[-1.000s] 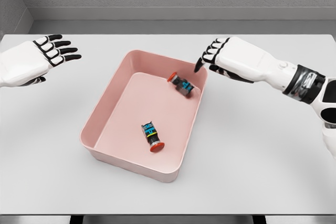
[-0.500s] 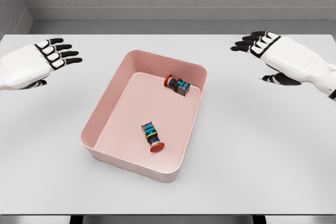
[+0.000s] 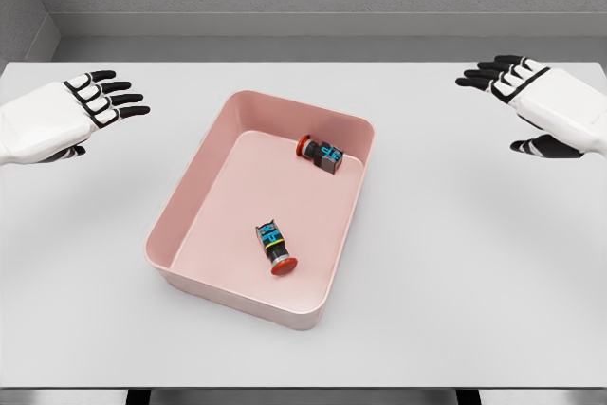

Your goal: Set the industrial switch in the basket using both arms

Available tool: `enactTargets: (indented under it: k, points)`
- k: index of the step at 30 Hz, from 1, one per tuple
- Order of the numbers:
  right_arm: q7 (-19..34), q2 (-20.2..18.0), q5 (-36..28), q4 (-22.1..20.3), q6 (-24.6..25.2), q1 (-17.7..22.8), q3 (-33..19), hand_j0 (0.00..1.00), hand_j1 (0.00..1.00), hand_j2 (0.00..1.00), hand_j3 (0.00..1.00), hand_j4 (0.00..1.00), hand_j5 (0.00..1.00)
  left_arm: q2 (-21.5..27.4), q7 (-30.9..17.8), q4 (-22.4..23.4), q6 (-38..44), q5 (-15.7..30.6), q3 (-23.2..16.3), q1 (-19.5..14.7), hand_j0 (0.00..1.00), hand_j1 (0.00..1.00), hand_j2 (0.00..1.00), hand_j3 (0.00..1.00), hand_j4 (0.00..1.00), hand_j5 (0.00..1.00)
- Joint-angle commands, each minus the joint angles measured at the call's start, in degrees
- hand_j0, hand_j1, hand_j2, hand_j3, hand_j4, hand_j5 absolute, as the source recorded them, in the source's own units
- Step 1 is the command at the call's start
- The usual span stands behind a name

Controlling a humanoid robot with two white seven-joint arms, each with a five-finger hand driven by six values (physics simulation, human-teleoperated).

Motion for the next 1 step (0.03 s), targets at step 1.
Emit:
enactTargets:
  k: [1]
  points:
    - [0.0, 0.0, -0.4, 0.0, 0.2, 0.2, -0.1, 1.0, 1.0, 1.0, 1.0, 1.0, 1.0, 0.1, 0.1, 0.0, 0.0, 0.4, 0.0, 0.1, 1.0, 1.0, 1.0, 1.0, 1.0, 1.0]
